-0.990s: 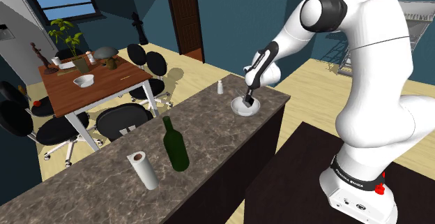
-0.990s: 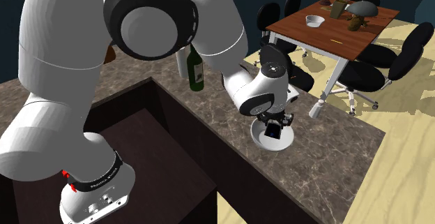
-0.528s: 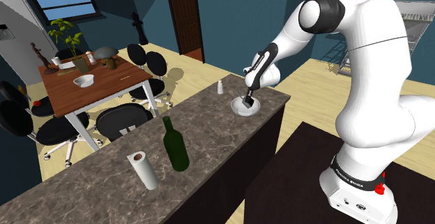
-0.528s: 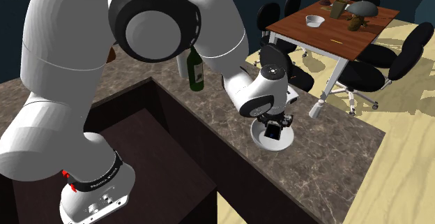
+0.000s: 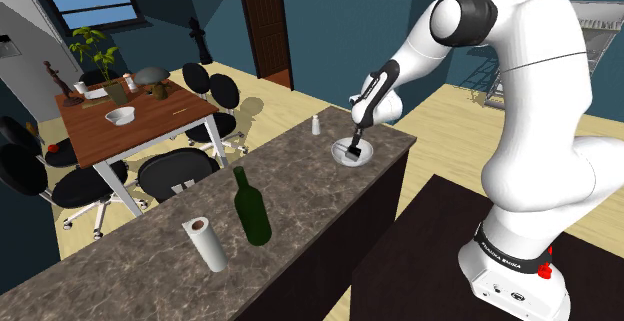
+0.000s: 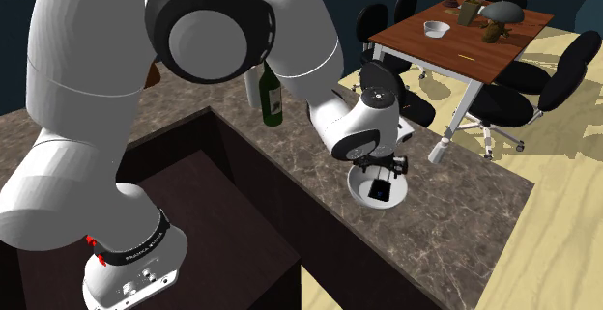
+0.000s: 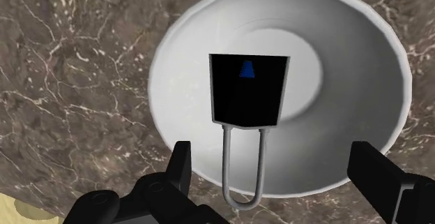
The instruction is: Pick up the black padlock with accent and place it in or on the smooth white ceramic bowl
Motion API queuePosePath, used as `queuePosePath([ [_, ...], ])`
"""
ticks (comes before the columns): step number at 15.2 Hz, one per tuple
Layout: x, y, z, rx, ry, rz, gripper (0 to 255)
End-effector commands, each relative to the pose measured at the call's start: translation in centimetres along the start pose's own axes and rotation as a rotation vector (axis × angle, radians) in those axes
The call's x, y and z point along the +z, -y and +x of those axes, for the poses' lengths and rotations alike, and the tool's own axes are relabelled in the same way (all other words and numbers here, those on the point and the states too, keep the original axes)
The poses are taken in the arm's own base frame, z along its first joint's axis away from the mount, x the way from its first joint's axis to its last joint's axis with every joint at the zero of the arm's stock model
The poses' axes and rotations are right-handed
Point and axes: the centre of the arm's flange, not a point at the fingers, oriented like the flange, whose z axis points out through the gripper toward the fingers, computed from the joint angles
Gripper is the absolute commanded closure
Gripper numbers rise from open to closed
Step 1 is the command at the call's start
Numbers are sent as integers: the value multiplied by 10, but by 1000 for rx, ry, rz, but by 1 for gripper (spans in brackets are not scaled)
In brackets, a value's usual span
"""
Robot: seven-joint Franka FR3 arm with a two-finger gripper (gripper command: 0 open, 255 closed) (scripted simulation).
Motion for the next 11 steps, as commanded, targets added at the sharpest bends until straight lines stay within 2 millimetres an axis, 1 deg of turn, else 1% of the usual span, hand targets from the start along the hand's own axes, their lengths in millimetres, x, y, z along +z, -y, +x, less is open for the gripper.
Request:
queuePosePath([
  [1, -21, 0, -1, 0, 0, 0, 0],
  [3, -44, 0, -1, 0, 0, 0, 0],
  [11, -44, 0, -1, 0, 0, 0, 0],
])
